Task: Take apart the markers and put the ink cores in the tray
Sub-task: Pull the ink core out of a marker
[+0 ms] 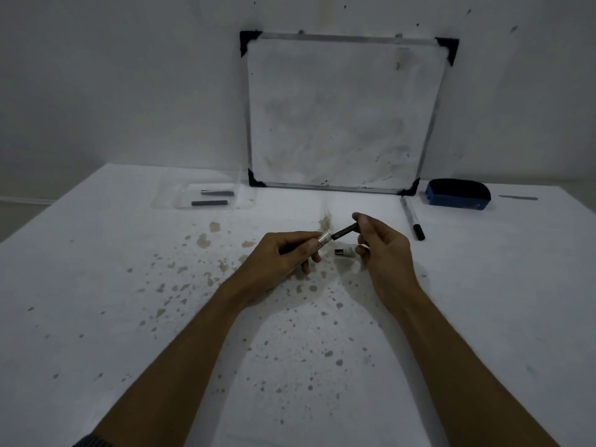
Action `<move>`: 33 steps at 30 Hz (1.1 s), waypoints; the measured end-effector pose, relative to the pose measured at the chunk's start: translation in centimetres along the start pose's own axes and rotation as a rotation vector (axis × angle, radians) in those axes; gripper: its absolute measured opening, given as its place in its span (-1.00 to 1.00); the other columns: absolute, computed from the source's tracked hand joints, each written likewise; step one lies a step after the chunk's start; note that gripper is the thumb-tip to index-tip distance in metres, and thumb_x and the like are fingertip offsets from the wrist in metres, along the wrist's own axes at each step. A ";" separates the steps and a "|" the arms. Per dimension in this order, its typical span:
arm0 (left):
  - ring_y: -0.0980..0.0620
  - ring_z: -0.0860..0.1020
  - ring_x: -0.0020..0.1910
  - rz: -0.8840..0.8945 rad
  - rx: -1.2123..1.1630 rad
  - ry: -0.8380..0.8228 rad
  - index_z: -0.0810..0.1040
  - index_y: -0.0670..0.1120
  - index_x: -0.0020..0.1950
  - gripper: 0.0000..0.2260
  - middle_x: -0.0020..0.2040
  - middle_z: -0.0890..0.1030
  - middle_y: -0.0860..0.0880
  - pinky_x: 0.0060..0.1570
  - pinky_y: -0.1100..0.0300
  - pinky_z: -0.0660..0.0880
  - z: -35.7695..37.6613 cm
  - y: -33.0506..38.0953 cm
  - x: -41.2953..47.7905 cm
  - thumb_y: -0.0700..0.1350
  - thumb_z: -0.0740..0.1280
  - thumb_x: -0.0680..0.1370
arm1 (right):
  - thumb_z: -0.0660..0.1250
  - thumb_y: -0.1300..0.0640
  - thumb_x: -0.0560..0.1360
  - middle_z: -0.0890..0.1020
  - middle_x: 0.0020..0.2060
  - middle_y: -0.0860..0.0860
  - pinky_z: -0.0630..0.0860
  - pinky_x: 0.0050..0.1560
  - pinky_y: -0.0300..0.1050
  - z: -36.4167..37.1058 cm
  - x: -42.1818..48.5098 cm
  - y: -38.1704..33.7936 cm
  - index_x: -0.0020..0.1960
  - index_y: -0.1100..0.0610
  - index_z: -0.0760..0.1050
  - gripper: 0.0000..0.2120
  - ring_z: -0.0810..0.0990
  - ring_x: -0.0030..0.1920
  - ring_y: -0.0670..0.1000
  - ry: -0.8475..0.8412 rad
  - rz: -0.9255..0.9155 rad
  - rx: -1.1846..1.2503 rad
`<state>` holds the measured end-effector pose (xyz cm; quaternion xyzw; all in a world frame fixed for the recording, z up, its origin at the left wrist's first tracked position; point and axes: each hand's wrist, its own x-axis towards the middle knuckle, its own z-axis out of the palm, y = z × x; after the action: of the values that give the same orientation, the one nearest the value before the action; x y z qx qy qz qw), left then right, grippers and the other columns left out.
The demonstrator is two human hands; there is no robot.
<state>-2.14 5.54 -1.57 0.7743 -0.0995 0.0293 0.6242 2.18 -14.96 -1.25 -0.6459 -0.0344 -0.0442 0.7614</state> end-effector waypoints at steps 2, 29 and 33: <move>0.01 0.64 -0.22 -0.002 0.001 0.015 0.65 -0.10 0.36 -0.73 -0.11 0.72 -0.01 -0.07 0.17 0.63 -0.1 -0.1 0.1 -0.13 0.32 0.69 | 0.31 0.11 0.64 0.67 -0.04 -0.09 0.56 -0.18 -0.34 0.3 -0.2 0.2 0.24 0.14 0.64 -0.76 0.60 -0.27 -0.26 -0.010 -0.075 -0.056; 0.02 0.63 -0.24 -0.003 -0.012 0.070 0.68 -0.07 0.33 -0.74 -0.10 0.74 -0.08 -0.16 0.14 0.64 0.2 -0.1 -0.1 -0.11 0.37 0.65 | 0.25 0.07 0.67 0.65 0.22 -0.12 0.55 0.32 0.06 -0.1 -0.6 -0.9 0.36 -0.02 0.56 -0.71 0.59 0.17 -0.09 0.031 -0.216 -0.299; 0.03 0.63 -0.25 0.011 0.001 0.072 0.69 -0.01 0.32 -0.74 -0.12 0.75 -0.04 -0.17 0.08 0.64 0.2 0.0 -0.2 -0.09 0.40 0.64 | 0.24 0.06 0.68 0.62 0.26 -0.16 0.54 0.32 0.10 -0.1 -0.5 -0.6 0.39 -0.03 0.54 -0.69 0.55 0.31 -0.10 0.044 -0.219 -0.322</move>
<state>-2.32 5.36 -1.64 0.7726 -0.0813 0.0604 0.6267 1.62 -15.17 -0.79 -0.7506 -0.0803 -0.1456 0.6394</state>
